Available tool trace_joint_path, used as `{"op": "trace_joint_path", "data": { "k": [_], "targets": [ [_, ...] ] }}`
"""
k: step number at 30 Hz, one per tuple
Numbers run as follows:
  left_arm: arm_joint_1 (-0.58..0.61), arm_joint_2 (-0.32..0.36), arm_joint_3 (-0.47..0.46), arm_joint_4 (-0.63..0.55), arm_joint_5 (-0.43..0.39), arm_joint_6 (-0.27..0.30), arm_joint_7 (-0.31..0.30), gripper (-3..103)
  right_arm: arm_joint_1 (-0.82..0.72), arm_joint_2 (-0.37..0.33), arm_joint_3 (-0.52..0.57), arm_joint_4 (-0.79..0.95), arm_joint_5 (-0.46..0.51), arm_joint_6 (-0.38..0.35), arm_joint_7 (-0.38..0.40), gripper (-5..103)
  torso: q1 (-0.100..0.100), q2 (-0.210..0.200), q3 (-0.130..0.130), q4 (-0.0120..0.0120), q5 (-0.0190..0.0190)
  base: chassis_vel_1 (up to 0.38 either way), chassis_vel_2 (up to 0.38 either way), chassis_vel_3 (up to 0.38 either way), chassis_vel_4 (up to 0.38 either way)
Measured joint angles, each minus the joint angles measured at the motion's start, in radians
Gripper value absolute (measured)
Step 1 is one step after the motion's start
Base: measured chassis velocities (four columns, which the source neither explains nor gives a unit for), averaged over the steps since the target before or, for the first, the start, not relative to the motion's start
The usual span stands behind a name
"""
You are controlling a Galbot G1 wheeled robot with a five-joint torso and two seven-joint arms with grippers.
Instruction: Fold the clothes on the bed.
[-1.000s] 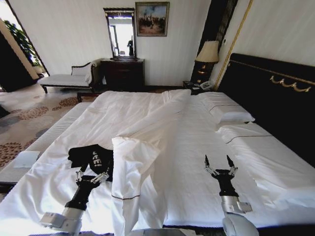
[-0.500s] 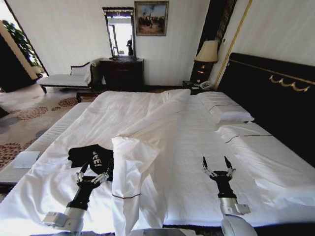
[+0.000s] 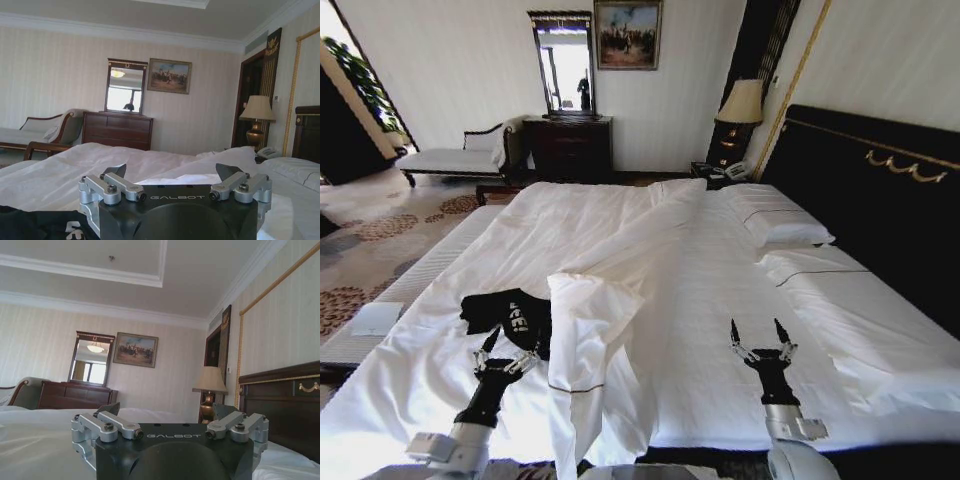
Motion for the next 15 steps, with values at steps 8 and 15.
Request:
{"op": "trace_joint_path", "data": {
  "k": [8, 15],
  "targets": [
    [0.002, -0.002, -0.004, -0.001, -0.002, -0.007, -0.001, 100, -0.002, 0.005, -0.001, 0.003, 0.004, 0.020, 0.000, 100, -0.001, 0.001, -0.001, 0.0000, 0.0000, 0.119, -0.127, -0.141, 0.116],
    [0.004, -0.005, -0.012, -0.002, -0.007, -0.015, -0.001, 100, -0.010, 0.008, 0.004, 0.006, -0.015, 0.015, -0.001, 100, 0.001, 0.000, 0.001, 0.0002, 0.0000, -0.024, 0.025, 0.019, -0.012]
  ]
}}
